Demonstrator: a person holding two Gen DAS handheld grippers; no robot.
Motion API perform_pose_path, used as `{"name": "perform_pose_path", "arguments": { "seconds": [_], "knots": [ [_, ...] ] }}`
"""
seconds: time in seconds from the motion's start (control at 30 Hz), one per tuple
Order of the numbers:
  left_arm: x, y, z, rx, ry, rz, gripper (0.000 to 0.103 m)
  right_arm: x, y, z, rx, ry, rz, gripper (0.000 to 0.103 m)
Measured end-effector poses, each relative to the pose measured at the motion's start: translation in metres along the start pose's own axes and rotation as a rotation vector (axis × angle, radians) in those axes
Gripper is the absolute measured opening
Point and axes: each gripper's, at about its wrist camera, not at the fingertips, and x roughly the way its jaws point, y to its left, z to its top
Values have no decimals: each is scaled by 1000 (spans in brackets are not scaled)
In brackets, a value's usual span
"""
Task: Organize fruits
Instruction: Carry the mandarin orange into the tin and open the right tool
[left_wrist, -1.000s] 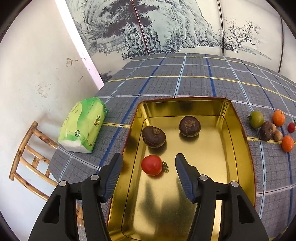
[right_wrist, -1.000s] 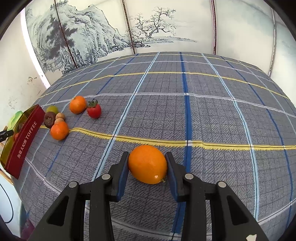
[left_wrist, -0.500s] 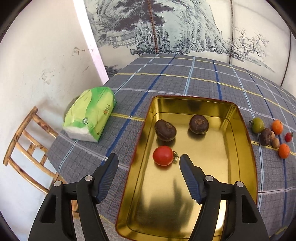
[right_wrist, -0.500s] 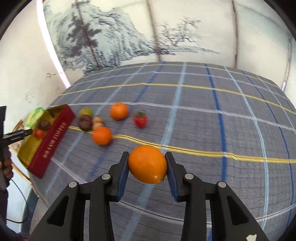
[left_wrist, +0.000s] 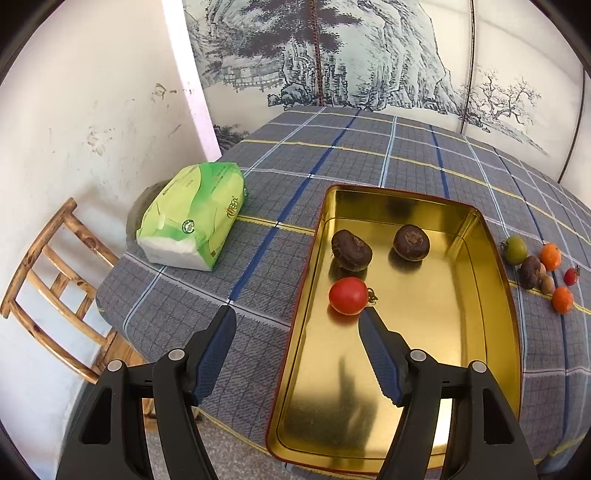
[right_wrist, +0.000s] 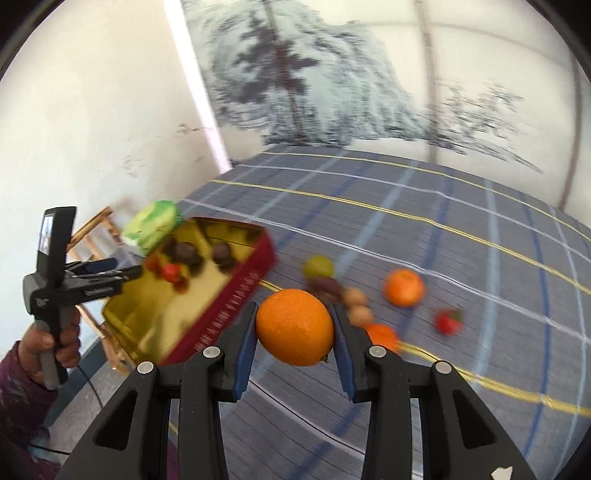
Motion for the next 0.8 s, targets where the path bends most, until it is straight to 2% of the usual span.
{"name": "perform_pose_path", "arguments": {
  "seconds": [0.27,0.33,0.57,0.67,0.8],
  "knots": [
    [-7,4,-5,2,5,-24,69,69,46,29,-67,106,147,35],
    [-11,6,-6,1,5,-34,70,90,59,35,-85,159,186,35],
    [-23,12,-6,11,-12,-40,71,141,91,51,-153,255,219,35],
    [-24,13,-6,14,-15,-45,71,162,102,52,-197,317,221,35],
    [-23,13,-7,6,-7,-59,72,179,113,53,-258,350,196,35]
  ]
}}
